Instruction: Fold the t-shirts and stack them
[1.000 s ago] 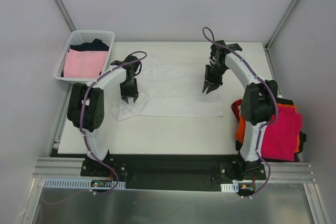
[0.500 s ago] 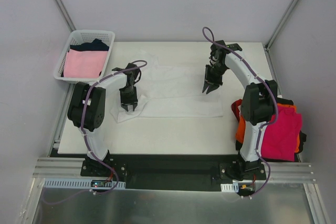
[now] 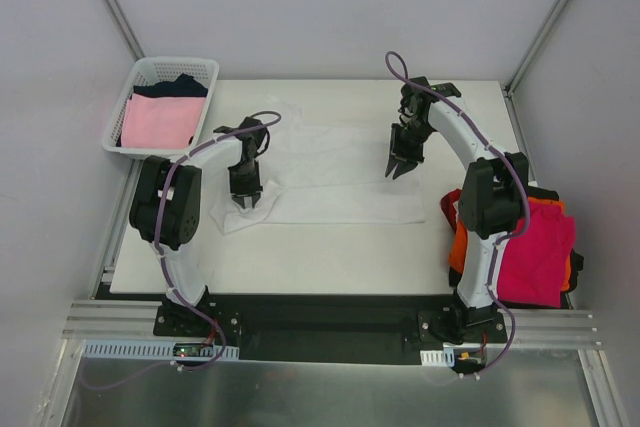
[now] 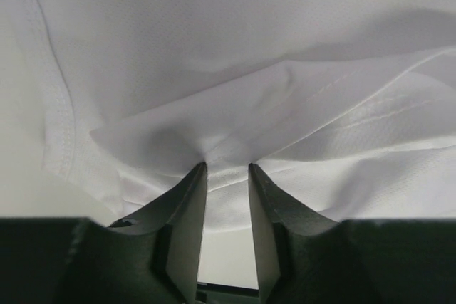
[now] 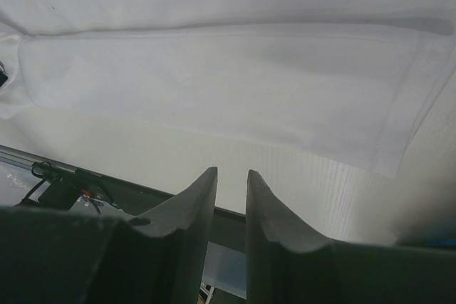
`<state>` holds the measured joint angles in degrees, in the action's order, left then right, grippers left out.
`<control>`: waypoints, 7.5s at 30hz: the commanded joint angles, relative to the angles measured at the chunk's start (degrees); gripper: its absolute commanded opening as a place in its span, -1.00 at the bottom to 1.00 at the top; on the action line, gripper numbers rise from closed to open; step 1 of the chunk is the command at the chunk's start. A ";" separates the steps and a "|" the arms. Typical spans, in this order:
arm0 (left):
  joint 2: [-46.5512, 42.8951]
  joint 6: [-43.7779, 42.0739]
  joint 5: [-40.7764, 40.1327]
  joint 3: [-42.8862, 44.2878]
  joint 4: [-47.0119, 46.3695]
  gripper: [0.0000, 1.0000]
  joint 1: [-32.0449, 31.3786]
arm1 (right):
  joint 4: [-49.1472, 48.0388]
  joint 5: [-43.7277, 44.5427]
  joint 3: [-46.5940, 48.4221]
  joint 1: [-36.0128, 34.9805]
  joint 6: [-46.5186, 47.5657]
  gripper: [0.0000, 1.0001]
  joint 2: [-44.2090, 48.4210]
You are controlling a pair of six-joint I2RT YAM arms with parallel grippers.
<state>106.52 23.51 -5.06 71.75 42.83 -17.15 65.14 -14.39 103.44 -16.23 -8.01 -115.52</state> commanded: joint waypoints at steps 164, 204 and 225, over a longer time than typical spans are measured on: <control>16.97 -1.10 -7.86 34.95 13.51 -0.92 8.97 | 2.44 -0.63 -1.48 -1.88 2.91 -0.48 -1.11; 2.82 1.10 -4.61 5.60 5.60 -0.83 6.42 | -13.99 -6.52 -16.50 -4.95 -0.51 -0.98 -3.66; 3.17 -1.09 -7.77 4.02 7.80 -0.79 9.41 | -18.56 -7.14 -21.96 7.00 -1.66 -0.98 -0.67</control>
<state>109.62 23.68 -10.92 74.65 48.29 -8.14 46.68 -22.98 81.06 -10.07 -10.59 -118.34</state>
